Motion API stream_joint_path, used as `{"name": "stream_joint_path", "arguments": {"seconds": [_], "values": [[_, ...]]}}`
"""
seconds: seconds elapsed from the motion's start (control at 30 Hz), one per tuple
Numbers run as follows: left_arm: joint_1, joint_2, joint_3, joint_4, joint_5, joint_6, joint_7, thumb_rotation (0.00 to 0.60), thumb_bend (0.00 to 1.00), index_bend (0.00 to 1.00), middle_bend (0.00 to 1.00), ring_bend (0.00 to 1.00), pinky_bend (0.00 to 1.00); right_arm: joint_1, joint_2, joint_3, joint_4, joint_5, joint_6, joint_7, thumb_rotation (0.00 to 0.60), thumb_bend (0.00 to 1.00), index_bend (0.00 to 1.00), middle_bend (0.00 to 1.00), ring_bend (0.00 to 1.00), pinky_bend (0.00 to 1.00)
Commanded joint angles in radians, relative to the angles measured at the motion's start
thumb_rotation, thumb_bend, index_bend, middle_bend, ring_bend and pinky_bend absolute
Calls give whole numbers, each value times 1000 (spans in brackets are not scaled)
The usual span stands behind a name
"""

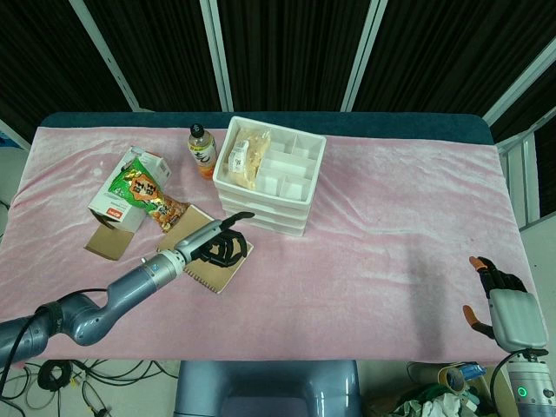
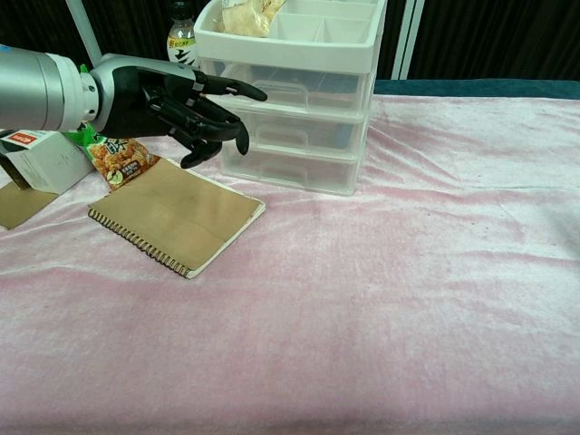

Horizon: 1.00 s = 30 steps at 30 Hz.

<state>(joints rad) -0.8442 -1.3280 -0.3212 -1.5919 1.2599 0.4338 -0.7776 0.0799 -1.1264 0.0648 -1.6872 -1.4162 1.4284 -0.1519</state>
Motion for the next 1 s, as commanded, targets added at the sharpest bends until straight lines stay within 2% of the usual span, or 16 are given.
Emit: {"name": "stream_joint_path", "arguments": {"seconds": [0.03,0.37,1.0], "values": [[-7,-25,-12,31,36,-16,-49,600,471,29,504,624,701,-1,0,1,0,1,0,1,600,256,137,107,221,208],[-32,-78,-19,122,60,-28,-150,600,471,27,508,625,701,2,1,-1,0,1,-6,2,600,258,137,107,221,208],[-81,-138,6,195,119,-25,-266,600,471,26,509,625,701,2,2,0,-1,5,-7,3,600,258,137,107,221,208]]}}
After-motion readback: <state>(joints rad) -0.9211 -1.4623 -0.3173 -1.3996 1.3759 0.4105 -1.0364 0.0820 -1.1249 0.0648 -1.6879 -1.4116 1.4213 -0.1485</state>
